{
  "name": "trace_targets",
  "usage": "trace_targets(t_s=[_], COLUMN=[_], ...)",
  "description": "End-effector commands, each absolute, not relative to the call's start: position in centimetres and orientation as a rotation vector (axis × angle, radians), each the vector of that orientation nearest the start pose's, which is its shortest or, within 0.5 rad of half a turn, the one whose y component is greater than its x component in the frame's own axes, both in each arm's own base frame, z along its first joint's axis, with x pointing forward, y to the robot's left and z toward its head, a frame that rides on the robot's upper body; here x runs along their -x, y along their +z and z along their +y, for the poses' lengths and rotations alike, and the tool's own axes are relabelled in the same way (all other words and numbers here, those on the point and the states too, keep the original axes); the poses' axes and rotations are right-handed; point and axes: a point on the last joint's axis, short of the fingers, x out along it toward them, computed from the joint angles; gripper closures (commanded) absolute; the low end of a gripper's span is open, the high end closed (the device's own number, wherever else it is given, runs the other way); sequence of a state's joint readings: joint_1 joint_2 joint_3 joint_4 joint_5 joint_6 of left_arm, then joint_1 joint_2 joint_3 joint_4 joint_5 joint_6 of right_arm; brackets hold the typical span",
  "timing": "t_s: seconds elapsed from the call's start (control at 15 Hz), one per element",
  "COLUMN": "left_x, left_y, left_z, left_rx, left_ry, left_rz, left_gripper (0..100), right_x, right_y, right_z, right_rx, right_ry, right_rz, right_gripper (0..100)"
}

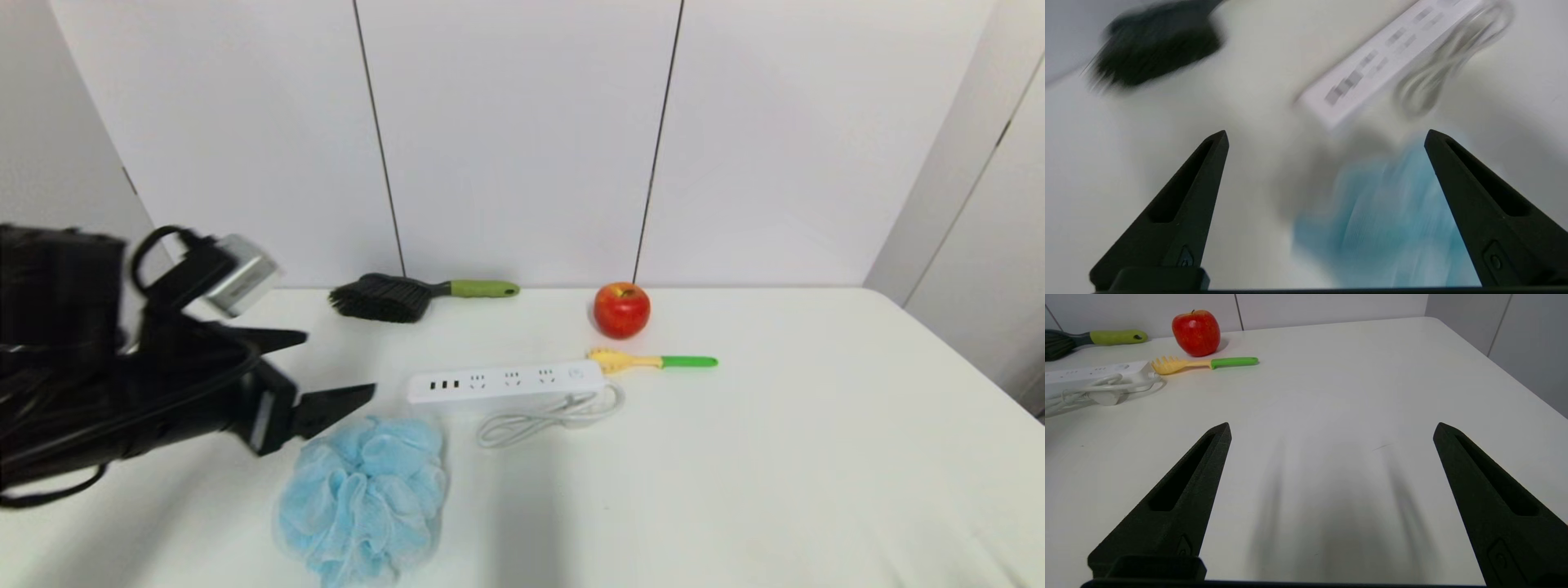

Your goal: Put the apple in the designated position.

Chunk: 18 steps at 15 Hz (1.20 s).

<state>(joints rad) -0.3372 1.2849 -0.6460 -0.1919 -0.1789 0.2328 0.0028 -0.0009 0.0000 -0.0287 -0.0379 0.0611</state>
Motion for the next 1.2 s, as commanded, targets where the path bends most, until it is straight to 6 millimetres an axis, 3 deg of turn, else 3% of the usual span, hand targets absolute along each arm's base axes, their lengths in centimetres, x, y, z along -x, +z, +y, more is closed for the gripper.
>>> trace_targets(t_s=[0.07, 0.2, 0.4, 0.53, 0.8, 1.2], left_x=[-4.2, -1.0, 2.8, 2.6, 2.6, 2.6], left_y=[13.3, 9.9, 7.5, 7.6, 7.6, 7.6], left_z=[-0.4, -0.4, 0.0, 0.0, 0.0, 0.0], left_rx=[-0.189, -0.134, -0.127, -0.137, 0.003, 0.003], left_ry=[-0.191, -0.185, -0.016, -0.026, 0.000, 0.000], left_rz=[0.159, 0.137, 0.060, 0.064, 0.061, 0.061], left_gripper=[0, 0, 0, 0, 0, 0], right_x=[2.2, 2.2, 2.2, 2.2, 2.2, 2.2], right_y=[7.5, 7.5, 7.5, 7.5, 7.5, 7.5], right_z=[-0.1, -0.1, -0.1, -0.1, -0.1, -0.1], right_rx=[-0.062, -0.062, -0.062, -0.062, -0.062, -0.062], right_ry=[-0.035, -0.035, -0.035, -0.035, -0.036, -0.035], right_rz=[-0.018, -0.018, -0.018, -0.018, -0.018, -0.018], right_gripper=[0, 0, 0, 0, 0, 0])
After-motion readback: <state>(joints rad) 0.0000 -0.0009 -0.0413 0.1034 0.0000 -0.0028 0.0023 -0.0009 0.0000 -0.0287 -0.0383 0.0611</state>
